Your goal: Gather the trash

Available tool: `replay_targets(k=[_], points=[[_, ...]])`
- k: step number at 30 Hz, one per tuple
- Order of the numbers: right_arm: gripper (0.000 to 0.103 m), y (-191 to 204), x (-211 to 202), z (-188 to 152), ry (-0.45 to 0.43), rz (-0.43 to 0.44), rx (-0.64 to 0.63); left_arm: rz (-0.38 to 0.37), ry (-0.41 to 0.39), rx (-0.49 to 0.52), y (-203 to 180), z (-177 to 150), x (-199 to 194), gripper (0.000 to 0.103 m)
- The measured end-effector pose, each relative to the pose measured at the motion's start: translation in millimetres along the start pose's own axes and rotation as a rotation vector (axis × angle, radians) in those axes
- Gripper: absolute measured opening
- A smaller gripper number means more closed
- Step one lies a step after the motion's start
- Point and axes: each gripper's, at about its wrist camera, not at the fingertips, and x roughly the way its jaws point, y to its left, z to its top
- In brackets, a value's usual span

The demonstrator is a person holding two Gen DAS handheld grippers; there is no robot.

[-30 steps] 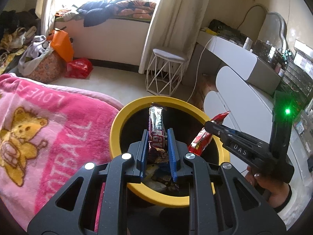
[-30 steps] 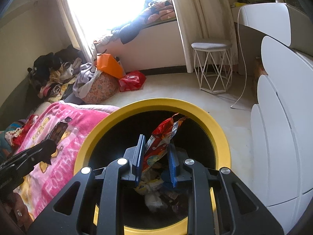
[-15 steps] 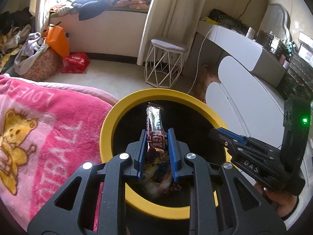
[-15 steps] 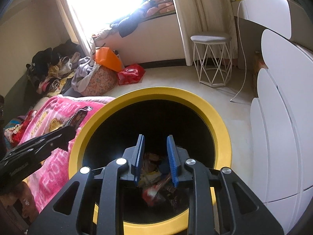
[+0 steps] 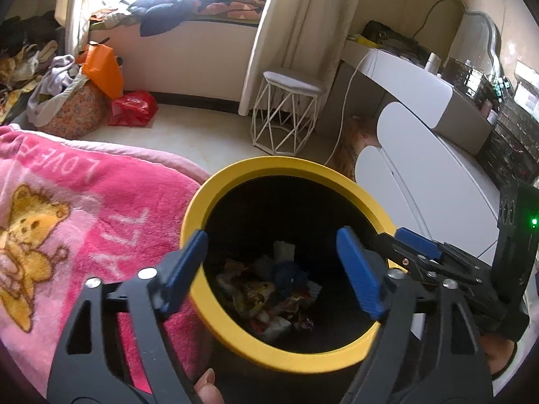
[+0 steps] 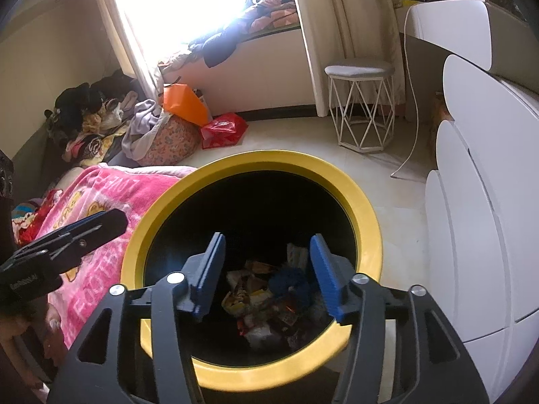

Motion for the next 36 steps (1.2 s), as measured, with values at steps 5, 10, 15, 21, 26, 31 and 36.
replay_targets(k=[5,10,15,21,26,31,36], points=[[0.067,3.7,-10.1,-2.5,-0.019,-0.014,-0.009,0.025,-0.024,-0.019,8.5,-2.3,-14.5,0.092],[0.08,10.3,-19.4,-5.1,-0.044,-0.019,-0.018,0.063,-0.059,-0.037,18.7,-5.8,-32.8,0.092],[0.089,23.1,-28.0,-7.3,-0.069,-0.015,-0.045,0.084,-0.087,-0.063,31.7,-11.6,-53.8,0.092],[0.093,42.9,-37.5,-12.7,-0.094,0.006,-0.084,0.113,-0.105,-0.07,41.3,-20.6,-75.5,0.092],[0.096,62.3,-44.5,-16.8,-0.116,0.021,-0.119,0.143,-0.116,-0.071,51.4,-30.3,-92.0,0.092],[0.096,74.4,-50.0,-22.1,-0.14,0.01,-0.136,0.176,-0.151,-0.084,58.9,-38.8,-111.0,0.092],[0.096,82.0,-59.0,-29.0,-0.204,0.012,-0.155,0.223,-0.203,-0.074,61.1,-47.1,-128.6,0.092]])
